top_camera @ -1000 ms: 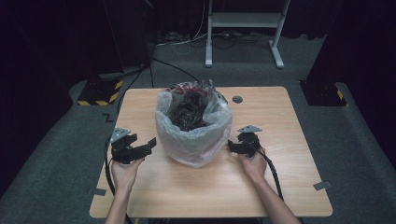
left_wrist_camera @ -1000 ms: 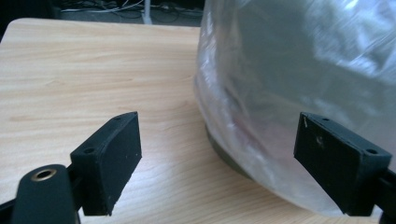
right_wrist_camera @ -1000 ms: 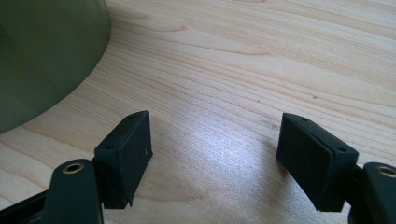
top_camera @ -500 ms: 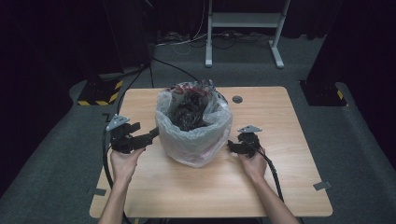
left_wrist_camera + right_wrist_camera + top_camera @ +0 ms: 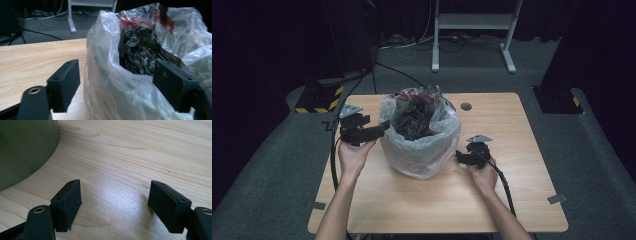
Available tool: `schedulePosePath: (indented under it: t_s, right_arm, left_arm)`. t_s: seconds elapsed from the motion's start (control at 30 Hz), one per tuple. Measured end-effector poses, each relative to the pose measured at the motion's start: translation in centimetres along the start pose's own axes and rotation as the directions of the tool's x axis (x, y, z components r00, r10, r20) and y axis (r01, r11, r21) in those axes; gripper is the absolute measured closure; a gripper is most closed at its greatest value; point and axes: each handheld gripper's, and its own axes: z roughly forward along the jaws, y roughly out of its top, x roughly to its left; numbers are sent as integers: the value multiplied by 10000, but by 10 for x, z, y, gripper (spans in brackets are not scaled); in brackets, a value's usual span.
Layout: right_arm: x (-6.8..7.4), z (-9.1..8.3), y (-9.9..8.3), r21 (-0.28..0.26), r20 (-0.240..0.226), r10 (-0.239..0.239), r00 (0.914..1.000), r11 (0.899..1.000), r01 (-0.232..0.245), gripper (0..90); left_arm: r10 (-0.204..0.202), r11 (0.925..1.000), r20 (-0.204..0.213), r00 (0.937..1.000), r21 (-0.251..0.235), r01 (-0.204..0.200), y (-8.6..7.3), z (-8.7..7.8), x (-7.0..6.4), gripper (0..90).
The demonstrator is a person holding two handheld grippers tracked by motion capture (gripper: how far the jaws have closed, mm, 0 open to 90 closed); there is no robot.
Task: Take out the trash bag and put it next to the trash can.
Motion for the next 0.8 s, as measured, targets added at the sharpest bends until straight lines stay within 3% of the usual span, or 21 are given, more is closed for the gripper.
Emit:
schedulePosePath:
  t_s: [0.17,0.3,0.53,0.57,0.67,0.8]
  right_arm:
    - [0,0,0,9,-9,11,10000,10000,-11,262]
    - [0,0,0,0,-9,-2,10000,10000,2,263]
    - [0,0,0,1,-9,-3,10000,10000,3,263]
    - [0,0,0,8,-14,8,10000,10000,-8,264]
    - [0,0,0,2,-11,1,10000,10000,-1,264]
    - [0,0,0,0,-10,0,10000,10000,0,263]
  left_arm:
    - [64,9999,-110,9999,94,-63,2,8,-1,293]
    - [131,9999,-354,9993,64,-129,6,15,-1,393]
    - [461,9984,-733,9962,362,-435,9,24,-3,579]
    - [529,9978,-807,9953,436,-495,10,25,-4,673]
    - [757,9964,-1093,9911,467,-709,12,25,-6,769]
    - [967,9945,-1115,9890,516,-915,16,25,-8,855]
